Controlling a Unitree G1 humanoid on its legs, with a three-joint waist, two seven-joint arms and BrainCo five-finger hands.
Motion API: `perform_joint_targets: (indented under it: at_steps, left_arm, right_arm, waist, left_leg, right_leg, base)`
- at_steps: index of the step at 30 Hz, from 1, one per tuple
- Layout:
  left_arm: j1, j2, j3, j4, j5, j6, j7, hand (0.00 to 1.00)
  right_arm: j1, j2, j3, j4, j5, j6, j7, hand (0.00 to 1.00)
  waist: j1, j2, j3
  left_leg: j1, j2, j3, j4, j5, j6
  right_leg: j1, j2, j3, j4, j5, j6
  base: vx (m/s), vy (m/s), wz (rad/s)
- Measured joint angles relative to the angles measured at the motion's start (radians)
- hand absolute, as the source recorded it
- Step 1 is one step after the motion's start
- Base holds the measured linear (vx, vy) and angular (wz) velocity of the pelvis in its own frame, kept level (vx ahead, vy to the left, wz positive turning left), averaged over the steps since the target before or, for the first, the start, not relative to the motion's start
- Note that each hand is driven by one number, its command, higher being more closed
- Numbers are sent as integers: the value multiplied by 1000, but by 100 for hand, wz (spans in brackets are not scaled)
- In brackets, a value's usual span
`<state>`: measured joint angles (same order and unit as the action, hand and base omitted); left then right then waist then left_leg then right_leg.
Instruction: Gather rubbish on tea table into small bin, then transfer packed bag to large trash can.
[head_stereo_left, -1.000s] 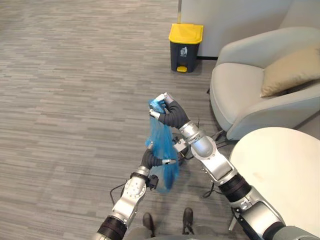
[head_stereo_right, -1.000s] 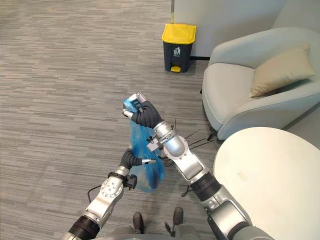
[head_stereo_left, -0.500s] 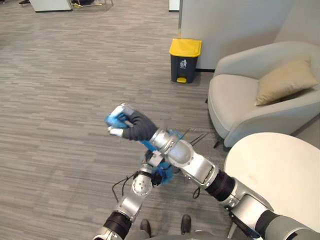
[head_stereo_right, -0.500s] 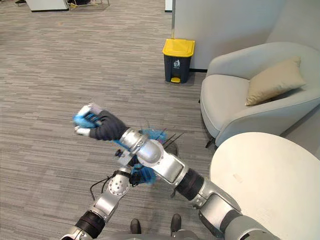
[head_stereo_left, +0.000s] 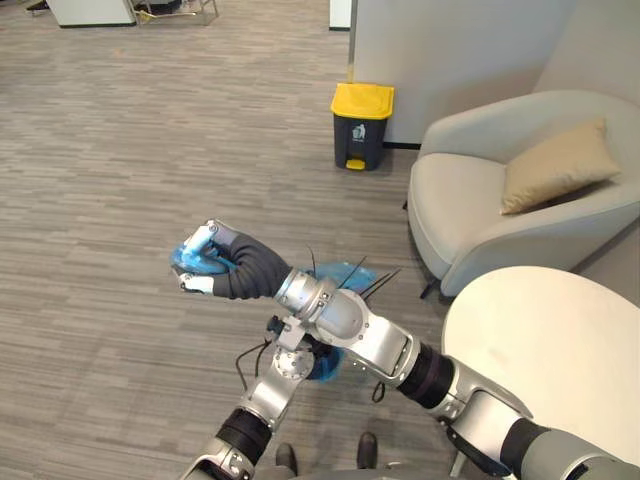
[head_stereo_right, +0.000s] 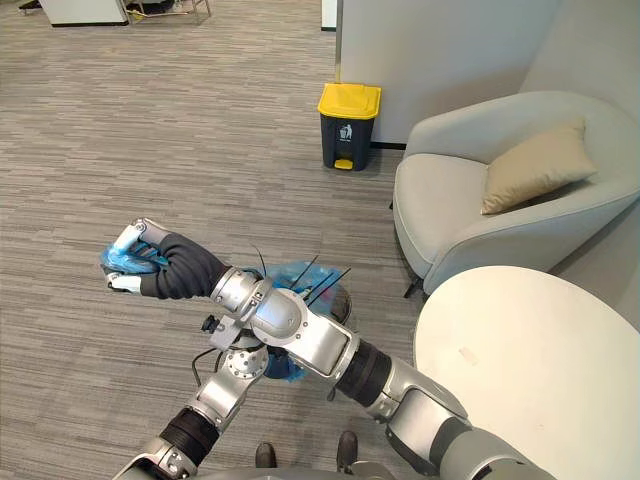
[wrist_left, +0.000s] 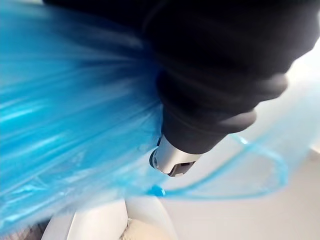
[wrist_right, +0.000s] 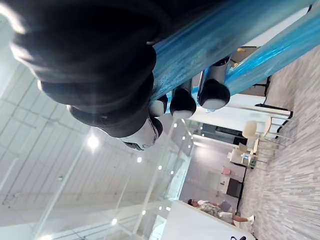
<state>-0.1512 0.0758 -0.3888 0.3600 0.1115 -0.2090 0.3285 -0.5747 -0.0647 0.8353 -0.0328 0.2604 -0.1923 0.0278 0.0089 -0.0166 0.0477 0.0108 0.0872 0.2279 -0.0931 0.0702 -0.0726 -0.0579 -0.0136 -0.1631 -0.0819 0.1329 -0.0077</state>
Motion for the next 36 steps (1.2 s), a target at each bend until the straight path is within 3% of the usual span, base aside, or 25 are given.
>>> perform_joint_targets:
  at_steps: [5,10,15,22,27,33,36]
  left_arm:
    - [113,1,134,-68,-40,5,0,100]
    - [222,16,303,-87,-59,5,-14,100]
    - [321,59,369,-87,-61,2,-45,100]
    - [416,95,427,-17,-63,-10,-114,100]
    - [482,93,471,110,-104,-16,-186,100]
    - [489,92,484,163,-112,-15,-244,100]
    - [469,87,483,163,-118,-14,-246,100]
  right_arm:
    - [236,-95,-73,-58,-132,-26,19,0]
    - [531,-256,-277,-64,-341,-41,19,0]
    - [700,-381,-397,-60,-458,-75,20,0]
    - [839,-390,-584,175,-436,-82,51,0]
    - [871,-320,-728,420,-384,-57,60,0]
    - [849,-260,-802,479,-348,-35,11,0]
    - [809,-247,-812,479,-349,-35,-30,0]
  waist:
    - [1,-7,-16]
    - [-1,-7,-18]
    - [-9,-6,-25]
    - [-21,2,-28]
    - [-25,15,-26]
    - [-40,35,14]
    - [-34,49,38]
  left_leg:
    - [0,-3,6,-2,2,4]
    - [8,-13,9,-3,-4,9]
    - [24,-14,14,-4,-19,10]
    - [21,-25,-7,-6,-19,10]
    - [7,-36,-41,-7,-21,14]
    - [-130,-56,-171,131,-52,28]
    - [-209,-19,-47,205,-80,60]
  right_leg:
    - [1,-1,2,-6,-1,1]
    - [6,-10,4,-1,-8,11]
    - [23,-12,13,-9,-12,18]
    - [30,-24,-8,-9,-17,24]
    - [39,-39,-44,-7,-32,30]
    - [24,-78,-206,49,-72,53]
    - [17,-103,-335,71,-91,61]
  base:
    - [56,27,-2]
    - [33,44,0]
    - [-3,21,-3]
    - [-10,19,10]
    - [12,25,22]
    - [5,38,81]
    - [4,92,119]
